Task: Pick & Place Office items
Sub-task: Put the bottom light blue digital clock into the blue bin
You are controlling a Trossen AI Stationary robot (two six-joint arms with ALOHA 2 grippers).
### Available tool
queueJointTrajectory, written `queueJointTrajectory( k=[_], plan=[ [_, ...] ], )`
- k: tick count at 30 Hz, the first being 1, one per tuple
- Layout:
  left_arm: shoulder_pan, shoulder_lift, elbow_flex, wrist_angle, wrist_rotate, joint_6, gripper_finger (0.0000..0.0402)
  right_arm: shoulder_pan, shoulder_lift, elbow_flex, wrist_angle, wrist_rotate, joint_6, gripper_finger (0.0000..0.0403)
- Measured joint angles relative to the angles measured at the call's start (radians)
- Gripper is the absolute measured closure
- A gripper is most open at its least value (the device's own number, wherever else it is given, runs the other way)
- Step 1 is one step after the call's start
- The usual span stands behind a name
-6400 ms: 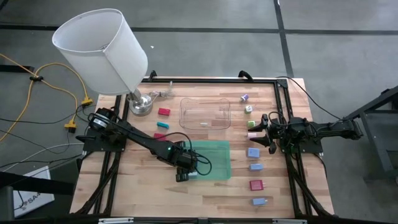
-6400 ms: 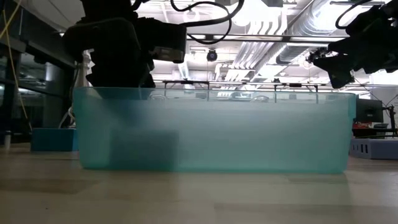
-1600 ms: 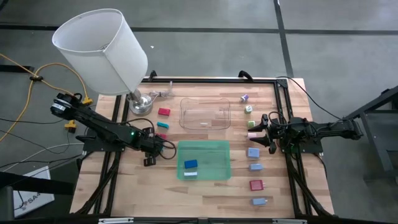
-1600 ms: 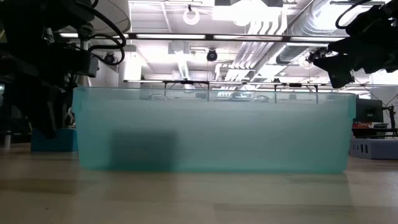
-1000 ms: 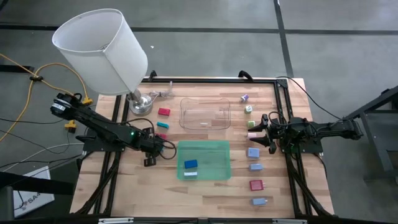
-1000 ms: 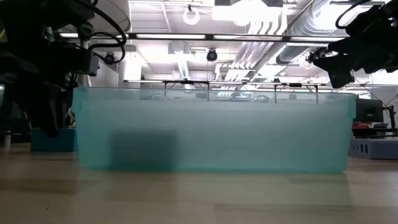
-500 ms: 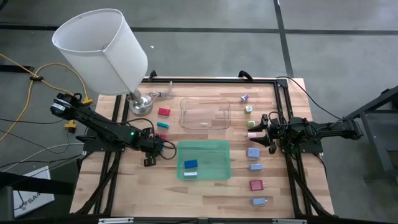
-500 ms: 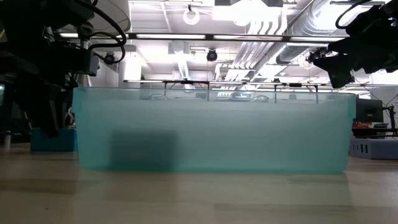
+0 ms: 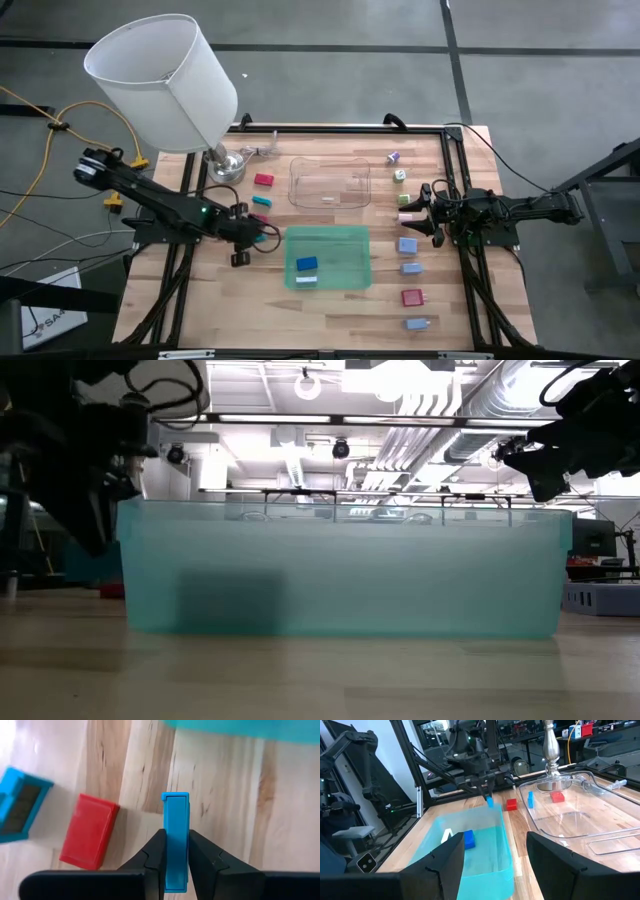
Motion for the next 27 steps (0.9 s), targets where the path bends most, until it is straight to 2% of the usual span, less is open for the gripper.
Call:
queueJointTrajectory(
  k=[5,11,24,27],
  plan=[
    [0.000,-0.052,0.027,0.003,-0.020,0.037,0.0348,0.000,0.000,0.000,0.000,0.000,0.000,0.0201],
    [0.000,-0.030,0.132,-0.004,-0.050,0.147,0.0348,0.000,0.000,0.000,0.000,0.000,0.000,0.0201],
    [0.019,0.207,0.386,-0.041,-0.067,0.282,0.0348,0.000,0.000,0.000,0.000,0.000,0.000,0.0201],
    [0.035,0.271,0.436,-0.040,-0.033,0.294,0.0348,0.000,0.000,0.000,0.000,0.000,0.000,0.0201]
  ],
)
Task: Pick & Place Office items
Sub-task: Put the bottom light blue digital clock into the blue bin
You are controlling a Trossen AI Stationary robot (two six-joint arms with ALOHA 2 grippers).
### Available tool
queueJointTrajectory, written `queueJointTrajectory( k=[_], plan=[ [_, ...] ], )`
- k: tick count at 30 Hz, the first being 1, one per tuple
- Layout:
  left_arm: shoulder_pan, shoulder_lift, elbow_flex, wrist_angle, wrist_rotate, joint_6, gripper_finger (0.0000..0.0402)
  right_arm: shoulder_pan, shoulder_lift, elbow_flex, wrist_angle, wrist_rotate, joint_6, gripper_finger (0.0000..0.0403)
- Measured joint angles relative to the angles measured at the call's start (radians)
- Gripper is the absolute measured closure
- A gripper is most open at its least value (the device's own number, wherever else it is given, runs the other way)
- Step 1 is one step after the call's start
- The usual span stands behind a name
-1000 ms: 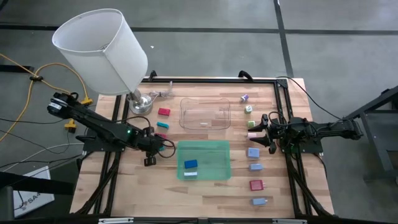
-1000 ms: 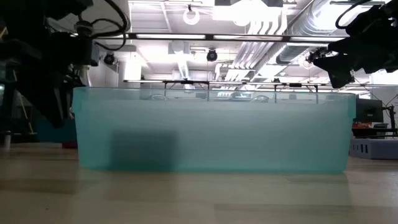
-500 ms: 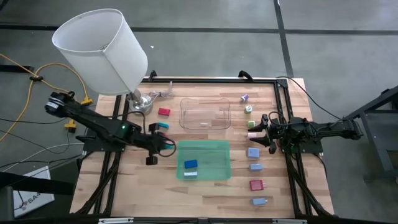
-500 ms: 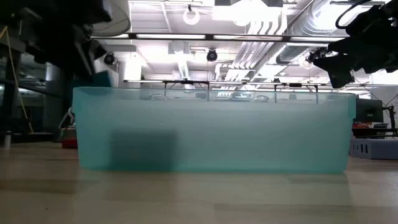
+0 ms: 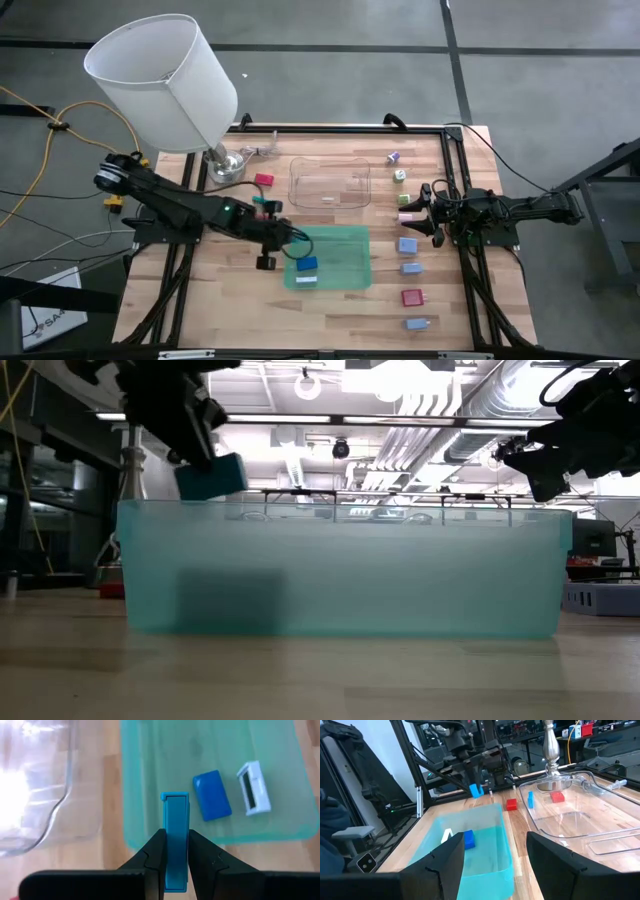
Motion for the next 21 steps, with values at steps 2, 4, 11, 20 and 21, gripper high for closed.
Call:
queueJointTrajectory(
  k=[2,4,11,20,21],
  plan=[
    [0.006,0.042,0.025,0.000,0.032,0.000,0.0348,0.000,0.000,0.000,0.000,0.000,0.000,0.0201],
    [0.005,0.083,0.048,0.012,0.058,0.000,0.0348,0.000,0.000,0.000,0.000,0.000,0.000,0.0201],
    [-0.006,0.170,0.068,0.073,0.087,-0.001,0.0348,0.000,0.004,0.000,-0.001,0.000,0.000,0.0201],
    [0.026,0.238,0.068,0.117,0.107,0.003,0.0348,0.000,0.010,0.000,0.000,0.000,0.000,0.0201],
    [0.032,0.245,0.068,0.114,0.108,0.004,0.0348,0.000,0.011,0.000,0.000,0.000,0.000,0.0201]
  ],
)
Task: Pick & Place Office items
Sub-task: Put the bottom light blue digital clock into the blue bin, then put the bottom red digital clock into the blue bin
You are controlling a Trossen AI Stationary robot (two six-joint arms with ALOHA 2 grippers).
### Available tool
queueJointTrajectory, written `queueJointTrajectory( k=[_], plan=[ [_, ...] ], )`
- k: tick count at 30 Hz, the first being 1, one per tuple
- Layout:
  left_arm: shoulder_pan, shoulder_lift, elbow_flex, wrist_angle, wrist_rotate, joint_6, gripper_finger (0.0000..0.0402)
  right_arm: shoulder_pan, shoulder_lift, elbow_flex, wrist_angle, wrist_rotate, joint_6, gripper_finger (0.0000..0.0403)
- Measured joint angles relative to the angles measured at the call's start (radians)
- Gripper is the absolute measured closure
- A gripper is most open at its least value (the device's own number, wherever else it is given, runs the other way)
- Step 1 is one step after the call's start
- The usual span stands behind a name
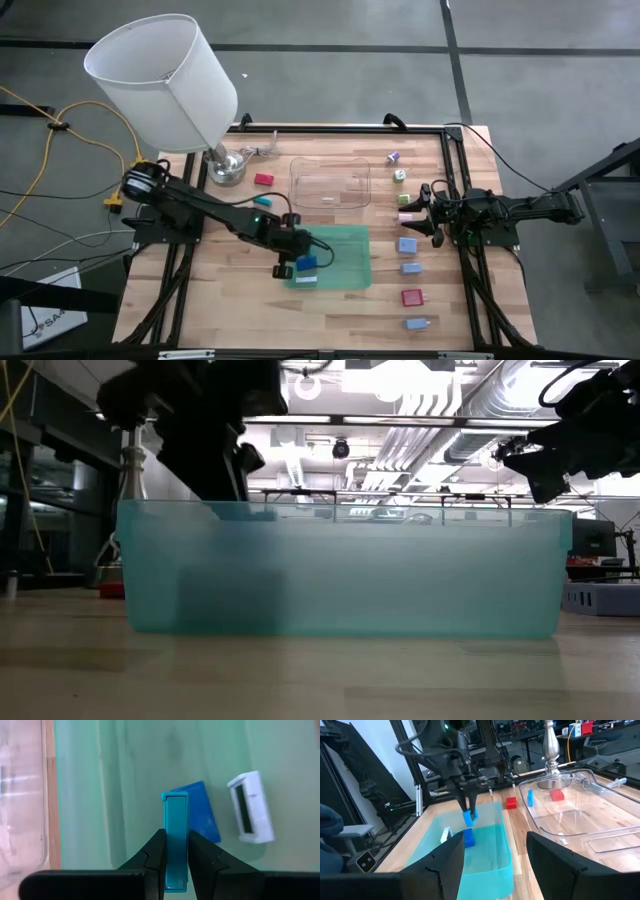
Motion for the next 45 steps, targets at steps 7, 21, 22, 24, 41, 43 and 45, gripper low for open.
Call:
queueJointTrajectory(
  k=[7,21,22,24,41,43,45],
  plan=[
    [0.056,0.051,0.000,0.030,0.059,0.000,0.0348,0.000,0.001,0.000,0.000,0.000,0.000,0.0201],
    [0.084,0.064,0.000,0.049,0.101,-0.006,0.0322,0.000,0.001,0.000,0.000,0.000,0.000,0.0201],
    [0.084,0.064,0.000,0.049,0.101,-0.007,0.0321,0.000,0.001,0.000,0.000,0.000,0.000,0.0201],
    [0.084,0.064,0.000,0.049,0.101,-0.008,0.0320,0.000,0.001,0.000,0.000,0.000,0.000,0.0201],
    [0.075,0.063,0.000,0.054,0.091,0.007,0.0318,0.000,0.001,0.000,0.000,0.000,0.000,0.0201],
    [0.077,0.055,0.000,0.053,0.091,0.007,0.0318,0.000,0.001,0.000,0.000,0.000,0.000,0.0201],
    [0.078,0.039,0.000,0.054,0.089,0.010,0.0318,0.000,0.001,0.000,0.000,0.000,0.000,0.0201]
  ],
)
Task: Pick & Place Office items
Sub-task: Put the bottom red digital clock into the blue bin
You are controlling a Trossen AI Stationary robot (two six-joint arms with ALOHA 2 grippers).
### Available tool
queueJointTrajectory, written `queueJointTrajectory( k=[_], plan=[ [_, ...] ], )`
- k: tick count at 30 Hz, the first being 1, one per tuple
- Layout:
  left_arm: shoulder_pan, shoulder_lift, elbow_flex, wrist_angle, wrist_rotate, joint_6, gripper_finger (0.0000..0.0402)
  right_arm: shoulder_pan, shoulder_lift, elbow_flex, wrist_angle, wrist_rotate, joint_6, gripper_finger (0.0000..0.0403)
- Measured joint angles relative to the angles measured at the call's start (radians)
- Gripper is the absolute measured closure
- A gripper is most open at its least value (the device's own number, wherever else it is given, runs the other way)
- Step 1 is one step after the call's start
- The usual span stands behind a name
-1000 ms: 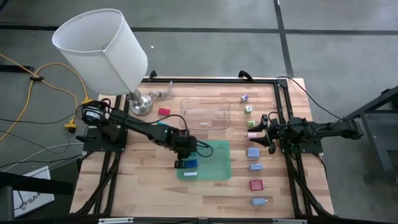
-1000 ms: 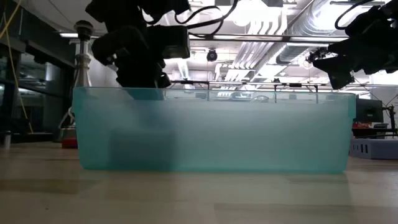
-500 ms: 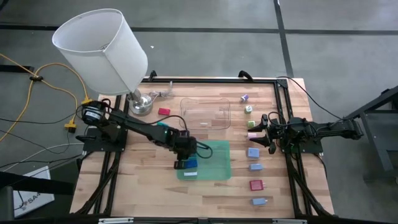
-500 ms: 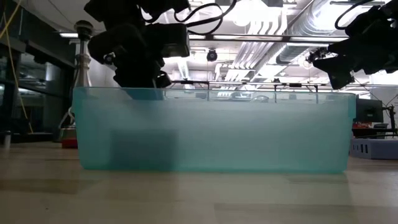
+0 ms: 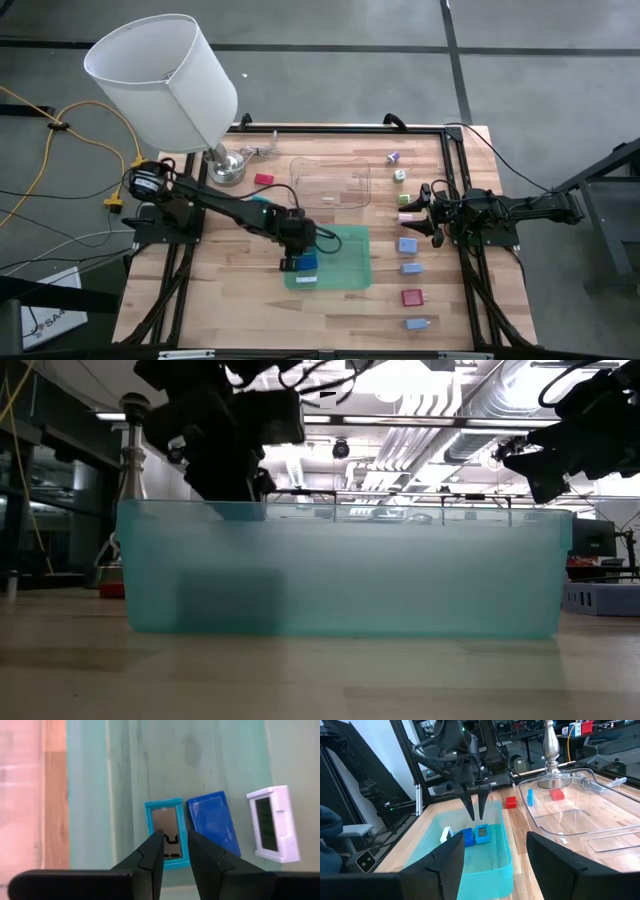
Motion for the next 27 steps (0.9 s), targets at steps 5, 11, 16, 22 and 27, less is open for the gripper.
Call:
queueJointTrajectory(
  k=[5,11,16,22,27],
  plan=[
    [-0.002,-0.056,0.000,-0.009,-0.054,0.020,0.0318,0.000,0.000,0.000,0.000,0.000,0.000,0.0201],
    [-0.016,-0.135,0.000,-0.105,-0.107,0.014,0.0318,0.000,0.000,0.000,0.000,0.000,0.000,0.0201],
    [-0.021,-0.200,0.000,-0.185,-0.121,-0.030,0.0318,0.000,0.000,0.000,0.001,0.000,0.000,0.0201],
    [-0.056,-0.281,-0.020,-0.269,-0.163,-0.093,0.0318,0.000,0.000,0.000,0.000,0.000,0.000,0.0201],
    [-0.109,-0.329,-0.083,-0.292,-0.193,-0.200,0.0318,0.000,0.000,0.000,0.000,0.000,0.000,0.0201]
  ],
)
